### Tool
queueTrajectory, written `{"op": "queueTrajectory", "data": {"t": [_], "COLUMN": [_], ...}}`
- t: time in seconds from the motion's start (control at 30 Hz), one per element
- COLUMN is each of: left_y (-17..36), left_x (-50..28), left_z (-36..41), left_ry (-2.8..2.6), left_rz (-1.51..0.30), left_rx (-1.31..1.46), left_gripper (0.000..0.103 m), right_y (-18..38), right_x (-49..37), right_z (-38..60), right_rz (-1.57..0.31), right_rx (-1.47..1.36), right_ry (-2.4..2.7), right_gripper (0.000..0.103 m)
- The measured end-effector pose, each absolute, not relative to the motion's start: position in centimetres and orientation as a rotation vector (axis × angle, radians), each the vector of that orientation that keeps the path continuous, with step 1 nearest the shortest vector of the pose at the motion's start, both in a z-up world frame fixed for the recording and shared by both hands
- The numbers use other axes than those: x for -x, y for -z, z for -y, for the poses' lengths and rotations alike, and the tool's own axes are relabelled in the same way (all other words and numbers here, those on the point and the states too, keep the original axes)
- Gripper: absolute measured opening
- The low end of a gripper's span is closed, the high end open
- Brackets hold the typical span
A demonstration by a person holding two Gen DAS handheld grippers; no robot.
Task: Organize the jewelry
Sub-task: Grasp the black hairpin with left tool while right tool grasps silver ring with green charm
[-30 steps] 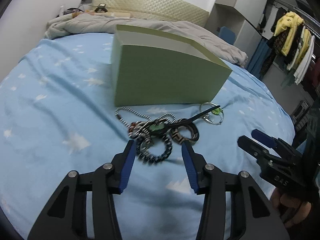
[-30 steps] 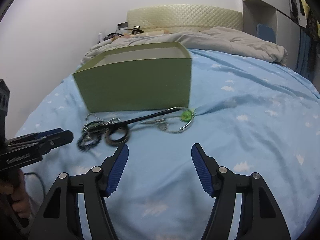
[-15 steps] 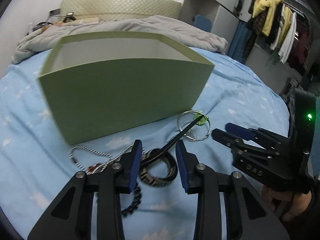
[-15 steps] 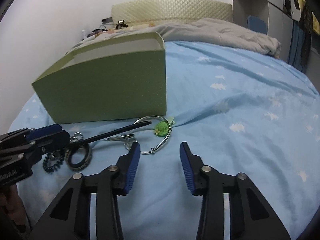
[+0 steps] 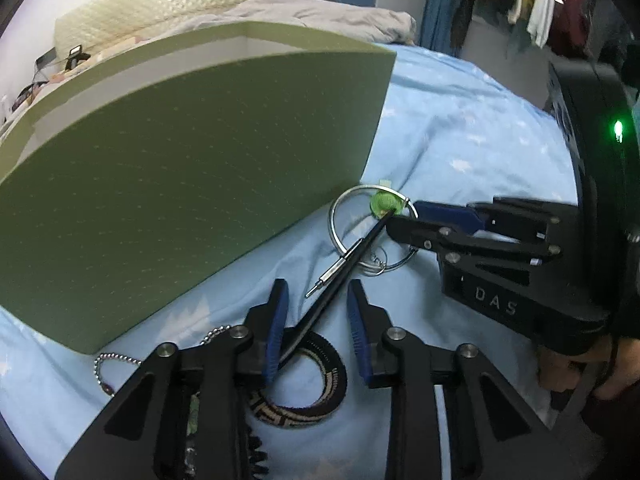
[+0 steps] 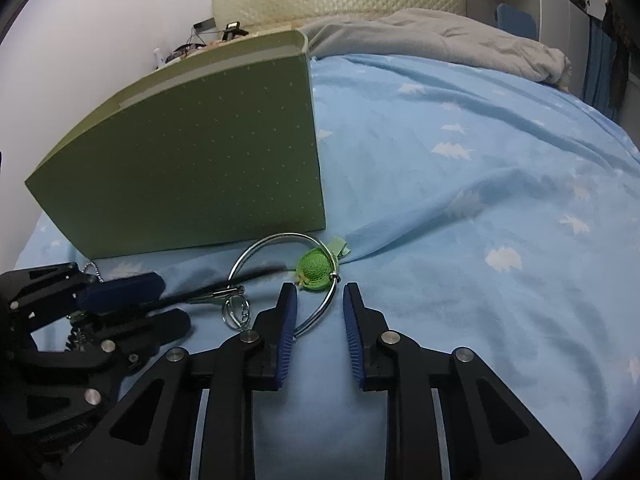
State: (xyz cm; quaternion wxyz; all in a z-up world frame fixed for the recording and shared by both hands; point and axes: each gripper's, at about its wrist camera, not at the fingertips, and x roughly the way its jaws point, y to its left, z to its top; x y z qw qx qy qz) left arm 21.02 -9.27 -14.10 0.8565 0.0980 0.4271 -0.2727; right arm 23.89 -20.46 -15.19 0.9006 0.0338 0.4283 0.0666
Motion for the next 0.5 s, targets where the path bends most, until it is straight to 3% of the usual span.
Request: {"op": "queueTrajectory", "data": {"t": [0.13,0.5], "left_y": [14.0,12.5], "left_x": [-21.3,-19.6], "left_z": [9.4,9.2], "left_ry": [0.581,0.604], "left_rz": [-0.911,-0.873], "left_rx": [-0.219,-0.209], "left_gripper": [0.011,0.007], "right_y": [15.3,13.2], "right_x": [-24.2,-22.5], "right_z": [20.7,19.6], "right_rz": [-0.890,-0.823], "right_rx": [-0.079,-0.031], "right_ry": [-0.145,-0.144], "right_gripper": [0.012,0.002]}}
